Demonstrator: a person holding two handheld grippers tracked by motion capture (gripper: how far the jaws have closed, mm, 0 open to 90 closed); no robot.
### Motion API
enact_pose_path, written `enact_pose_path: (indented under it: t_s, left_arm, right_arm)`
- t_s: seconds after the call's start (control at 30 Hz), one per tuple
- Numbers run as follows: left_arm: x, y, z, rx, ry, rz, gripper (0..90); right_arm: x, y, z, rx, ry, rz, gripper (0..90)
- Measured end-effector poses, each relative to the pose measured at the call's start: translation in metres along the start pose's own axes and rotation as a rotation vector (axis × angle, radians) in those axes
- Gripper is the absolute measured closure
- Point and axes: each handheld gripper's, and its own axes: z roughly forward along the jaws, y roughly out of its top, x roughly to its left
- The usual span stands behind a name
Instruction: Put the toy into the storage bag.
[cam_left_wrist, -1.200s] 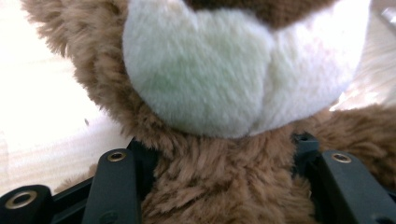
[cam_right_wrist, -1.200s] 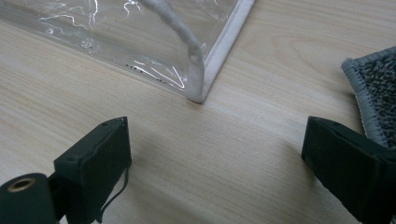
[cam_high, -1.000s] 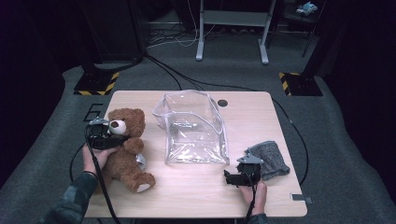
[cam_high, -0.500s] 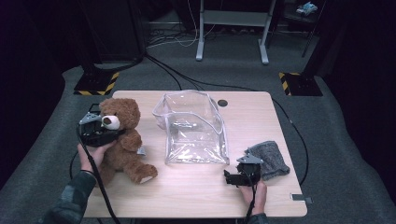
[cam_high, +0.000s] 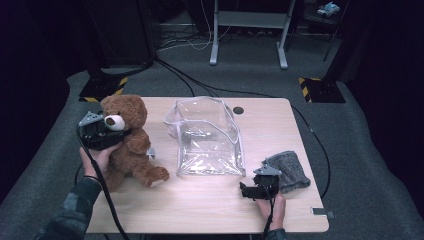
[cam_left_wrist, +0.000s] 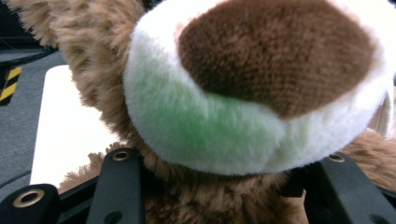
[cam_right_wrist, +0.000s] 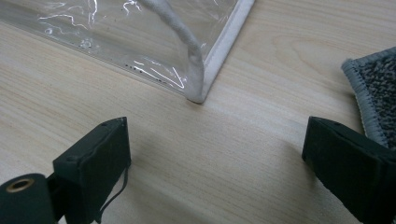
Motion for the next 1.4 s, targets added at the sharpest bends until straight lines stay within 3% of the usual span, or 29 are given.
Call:
enact_pose_path:
  t_s: [0.8, 1.4]
  left_arm:
    - [0.012, 0.042, 0.002, -0.055, 0.06, 0.009, 48.2]
    - [0.014, 0.098, 0.002, -0.11, 0.118, 0.028, 48.1]
  right_arm:
    - [0.001, 0.0, 0.0, 0.003, -0.008, -0.004, 7.2]
    - [0.002, 0.0, 0.001, 0.001, -0.011, -0.001, 7.2]
